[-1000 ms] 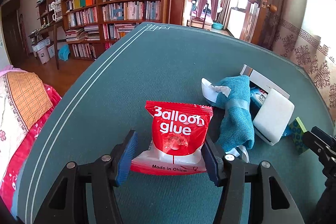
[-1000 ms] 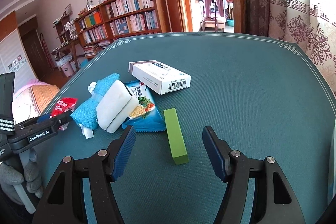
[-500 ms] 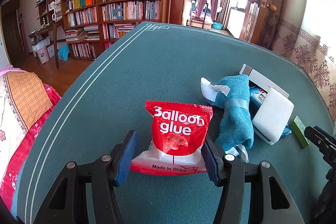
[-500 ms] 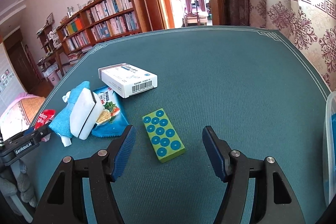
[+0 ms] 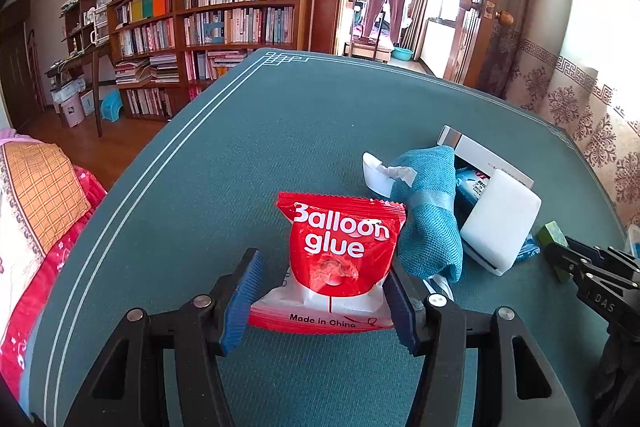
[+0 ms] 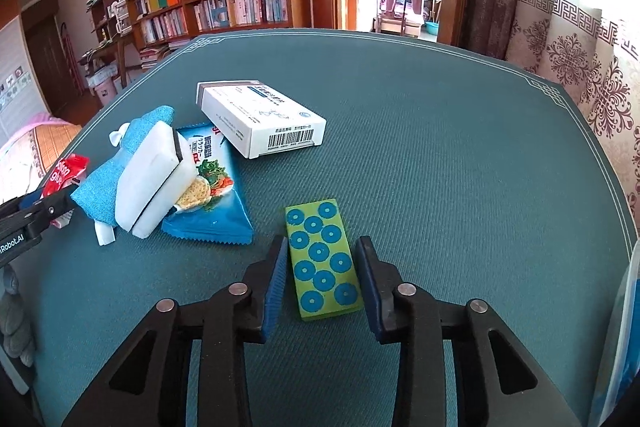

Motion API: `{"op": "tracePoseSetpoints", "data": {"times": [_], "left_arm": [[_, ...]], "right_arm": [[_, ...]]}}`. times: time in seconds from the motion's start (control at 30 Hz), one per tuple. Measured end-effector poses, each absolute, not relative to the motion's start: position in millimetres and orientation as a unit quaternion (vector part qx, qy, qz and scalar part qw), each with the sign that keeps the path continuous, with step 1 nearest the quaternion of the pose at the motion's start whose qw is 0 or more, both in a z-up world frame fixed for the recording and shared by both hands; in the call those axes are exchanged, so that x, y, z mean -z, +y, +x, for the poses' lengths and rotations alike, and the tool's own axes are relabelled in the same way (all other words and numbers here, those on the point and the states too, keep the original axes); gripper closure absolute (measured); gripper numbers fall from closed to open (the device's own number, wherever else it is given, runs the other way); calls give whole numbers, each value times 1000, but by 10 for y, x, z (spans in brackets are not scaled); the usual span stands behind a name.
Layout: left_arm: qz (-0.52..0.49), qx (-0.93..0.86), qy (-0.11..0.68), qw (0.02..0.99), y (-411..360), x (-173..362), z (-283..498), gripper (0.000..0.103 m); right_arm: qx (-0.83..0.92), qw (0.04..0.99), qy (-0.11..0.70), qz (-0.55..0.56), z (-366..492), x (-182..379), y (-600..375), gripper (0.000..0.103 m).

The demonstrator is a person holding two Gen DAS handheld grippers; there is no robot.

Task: Organize objects
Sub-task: 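Carry the green block into the bowl and open the right gripper while the left carries the glue packet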

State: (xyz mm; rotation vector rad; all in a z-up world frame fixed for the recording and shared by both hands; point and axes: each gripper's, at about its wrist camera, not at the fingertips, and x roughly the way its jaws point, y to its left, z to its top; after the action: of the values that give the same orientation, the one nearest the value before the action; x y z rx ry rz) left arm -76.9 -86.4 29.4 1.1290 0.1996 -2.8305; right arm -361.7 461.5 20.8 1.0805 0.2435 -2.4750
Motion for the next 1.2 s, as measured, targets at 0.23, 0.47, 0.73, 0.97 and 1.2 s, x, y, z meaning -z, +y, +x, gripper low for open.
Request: {"op": "tracePoseSetpoints", "data": {"times": [0.23, 0.47, 0.73, 0.97, 1.2], "left_arm": [[363, 929, 63, 33, -847, -309, -743, 41], [360, 931, 60, 30, -812, -322, -724, 41], [356, 933, 49, 16, -699, -380, -626, 41], [354, 934, 39, -1, -567, -442, -522, 41], [348, 937, 31, -22, -397, -538, -450, 41]], "right_arm": [[895, 210, 70, 387, -3481, -224, 4717, 73], [898, 209, 45, 384, -3281, -293, 4926, 73], [904, 208, 34, 371, -3035, -446, 5140, 73], [911, 192, 16, 364, -2859, -541, 5452, 73], [922, 163, 0, 352, -2736, -660, 5820, 73]]}}
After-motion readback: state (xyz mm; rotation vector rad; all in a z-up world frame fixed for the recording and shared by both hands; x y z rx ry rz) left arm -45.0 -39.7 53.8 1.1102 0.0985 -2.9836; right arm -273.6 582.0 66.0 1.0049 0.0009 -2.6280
